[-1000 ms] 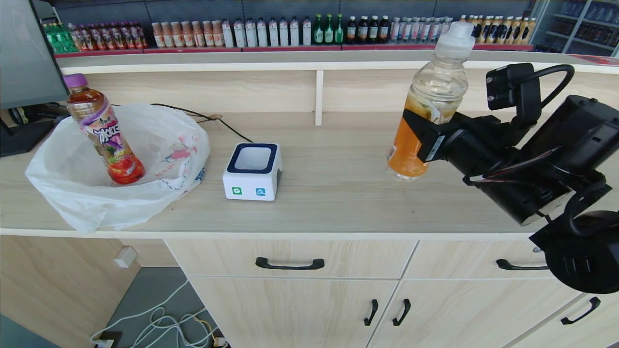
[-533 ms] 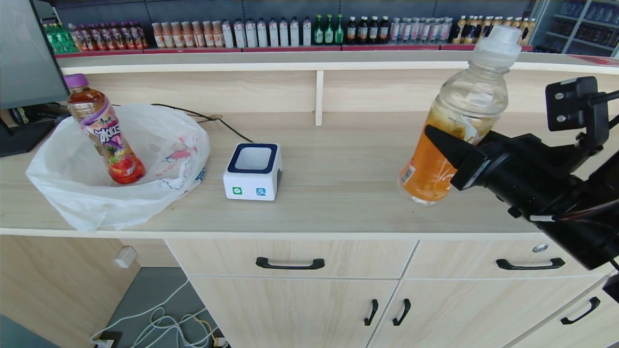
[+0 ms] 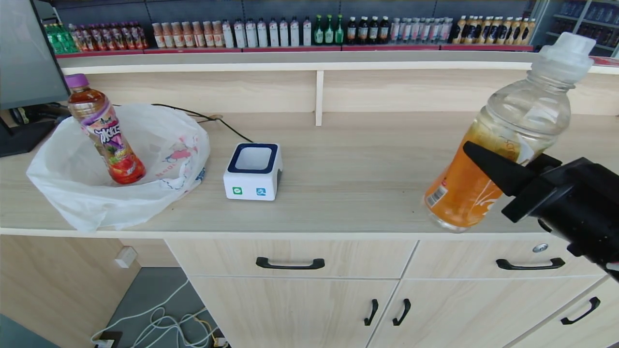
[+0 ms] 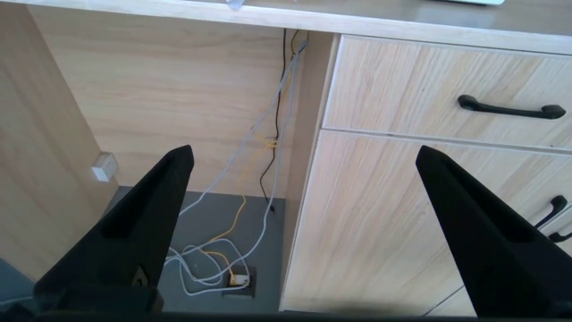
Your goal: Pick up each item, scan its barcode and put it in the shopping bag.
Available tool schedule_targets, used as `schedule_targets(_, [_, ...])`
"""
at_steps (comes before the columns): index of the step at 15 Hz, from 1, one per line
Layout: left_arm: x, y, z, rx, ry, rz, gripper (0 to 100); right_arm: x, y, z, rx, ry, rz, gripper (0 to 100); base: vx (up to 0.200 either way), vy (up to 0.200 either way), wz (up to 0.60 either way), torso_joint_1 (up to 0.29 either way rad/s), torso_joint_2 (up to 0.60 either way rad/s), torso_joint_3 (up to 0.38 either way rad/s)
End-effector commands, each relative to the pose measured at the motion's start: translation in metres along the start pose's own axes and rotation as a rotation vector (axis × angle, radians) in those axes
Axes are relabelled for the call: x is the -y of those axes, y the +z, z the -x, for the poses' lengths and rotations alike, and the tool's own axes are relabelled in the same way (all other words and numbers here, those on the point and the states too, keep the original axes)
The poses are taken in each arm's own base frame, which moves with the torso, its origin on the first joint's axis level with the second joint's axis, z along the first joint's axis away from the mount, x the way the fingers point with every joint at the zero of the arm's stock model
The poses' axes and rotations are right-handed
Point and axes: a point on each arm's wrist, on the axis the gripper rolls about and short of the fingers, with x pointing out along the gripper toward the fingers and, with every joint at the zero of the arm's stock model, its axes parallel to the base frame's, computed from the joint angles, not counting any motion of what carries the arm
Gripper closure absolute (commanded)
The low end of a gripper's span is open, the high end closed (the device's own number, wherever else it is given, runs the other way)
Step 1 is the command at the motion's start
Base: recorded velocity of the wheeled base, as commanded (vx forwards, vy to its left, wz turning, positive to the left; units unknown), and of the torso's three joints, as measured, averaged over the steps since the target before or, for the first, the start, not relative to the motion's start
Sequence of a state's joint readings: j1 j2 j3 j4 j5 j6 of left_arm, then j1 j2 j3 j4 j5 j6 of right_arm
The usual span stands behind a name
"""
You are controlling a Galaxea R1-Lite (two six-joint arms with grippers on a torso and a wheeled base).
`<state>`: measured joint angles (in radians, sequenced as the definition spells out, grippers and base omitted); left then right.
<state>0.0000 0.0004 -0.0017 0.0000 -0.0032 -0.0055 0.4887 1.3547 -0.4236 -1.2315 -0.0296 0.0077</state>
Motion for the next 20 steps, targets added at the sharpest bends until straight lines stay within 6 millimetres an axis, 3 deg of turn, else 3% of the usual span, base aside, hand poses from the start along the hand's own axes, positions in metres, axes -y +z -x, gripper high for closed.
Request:
schedule_targets(1, [0.000,0.000,0.000,0.000,0.000,0.001,0,0.000,0.006,0.021,0.020,0.029,-0.007,100,0.000,0.000,0.00,0.000,0.00,0.000])
schedule_targets(5, [0.000,0.000,0.000,0.000,0.000,-0.002,0,-0.003,0.001,0.036,-0.012,0.199,-0.072,100,0.000,0.000,0.00,0.000,0.00,0.000])
schedule_targets(9, [0.000,0.000,0.000,0.000,0.000,-0.002,0,-0.007,0.005,0.033,-0.026,0.368,-0.202,100,0.000,0.000,0.00,0.000,0.00,0.000])
schedule_targets(15, [0.000,0.000,0.000,0.000,0.000,-0.002,0,-0.011,0.014,0.028,-0.037,0.545,-0.467,100,0.000,0.000,0.00,0.000,0.00,0.000])
schedule_targets(20, [0.000,0.000,0.000,0.000,0.000,-0.002,0,-0.012,0.003,0.009,0.026,0.574,-0.572,100,0.000,0.000,0.00,0.000,0.00,0.000])
